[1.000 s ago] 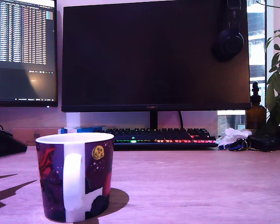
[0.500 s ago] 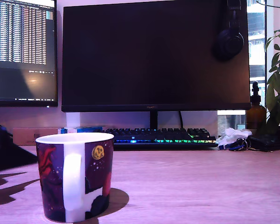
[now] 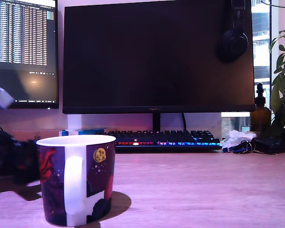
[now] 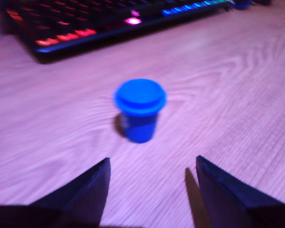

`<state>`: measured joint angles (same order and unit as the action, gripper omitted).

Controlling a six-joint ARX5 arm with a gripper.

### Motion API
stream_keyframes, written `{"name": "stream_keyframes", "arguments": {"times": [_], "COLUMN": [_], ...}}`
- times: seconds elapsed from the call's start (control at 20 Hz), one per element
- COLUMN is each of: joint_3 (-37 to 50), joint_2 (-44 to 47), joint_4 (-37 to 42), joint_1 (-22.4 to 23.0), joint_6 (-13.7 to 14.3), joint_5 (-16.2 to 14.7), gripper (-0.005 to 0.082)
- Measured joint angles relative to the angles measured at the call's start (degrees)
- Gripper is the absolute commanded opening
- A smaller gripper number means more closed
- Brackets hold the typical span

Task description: Pick up the coffee capsules on the table and drop them inside the coffee cup

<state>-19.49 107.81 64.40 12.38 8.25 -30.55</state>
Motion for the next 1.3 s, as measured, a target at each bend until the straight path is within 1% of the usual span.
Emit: {"name": "stream_keyframes", "arguments": {"times": [0.2,0.25,0.45,0.7,0.8,0.9,1.1,1.3], "joint_3": [-0.9,-1.2,-1.8,-1.9,-2.2,-3.7,-7.6,-8.4], "joint_2": [0.1,0.1,0.1,0.1,0.1,0.1,1.4,2.2], "joint_4": [-0.2,-0.7,-2.0,-2.3,-2.8,-4.5,-5.0,-5.7], "joint_1": [0.0,0.0,0.0,0.0,0.0,0.0,0.0,0.0], "joint_6": [0.2,1.0,1.8,1.8,2.3,2.4,2.4,2.4], "joint_5": [0.0,0.0,0.0,0.6,1.1,1.1,1.1,1.0], "gripper": [0.0515,0.0515,0.0515,0.0515,0.0515,0.0515,0.0515,0.0515]}}
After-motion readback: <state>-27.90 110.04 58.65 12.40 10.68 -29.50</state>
